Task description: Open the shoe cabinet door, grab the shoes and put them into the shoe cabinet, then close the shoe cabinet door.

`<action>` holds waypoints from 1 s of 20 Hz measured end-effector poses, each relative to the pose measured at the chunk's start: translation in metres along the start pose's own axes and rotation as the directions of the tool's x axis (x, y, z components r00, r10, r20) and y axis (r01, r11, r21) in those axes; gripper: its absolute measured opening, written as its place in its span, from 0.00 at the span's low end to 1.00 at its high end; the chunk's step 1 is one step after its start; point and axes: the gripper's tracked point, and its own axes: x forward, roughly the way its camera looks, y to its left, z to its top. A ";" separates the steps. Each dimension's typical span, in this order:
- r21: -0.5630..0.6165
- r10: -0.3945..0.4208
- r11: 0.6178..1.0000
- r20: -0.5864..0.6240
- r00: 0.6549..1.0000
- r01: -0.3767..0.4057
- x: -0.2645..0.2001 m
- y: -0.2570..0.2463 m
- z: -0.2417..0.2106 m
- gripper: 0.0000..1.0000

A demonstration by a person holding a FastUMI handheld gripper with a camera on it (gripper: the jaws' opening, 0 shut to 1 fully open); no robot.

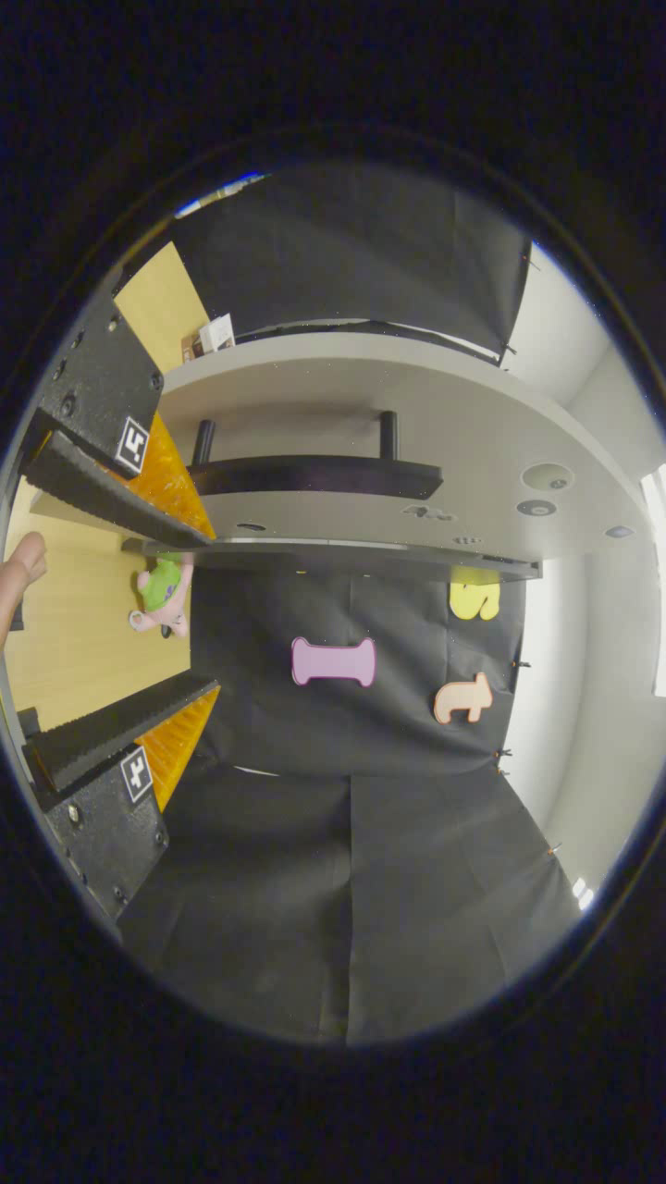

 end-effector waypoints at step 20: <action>-0.026 0.111 0.993 -0.049 0.993 -0.112 0.029 0.206 -0.024 0.93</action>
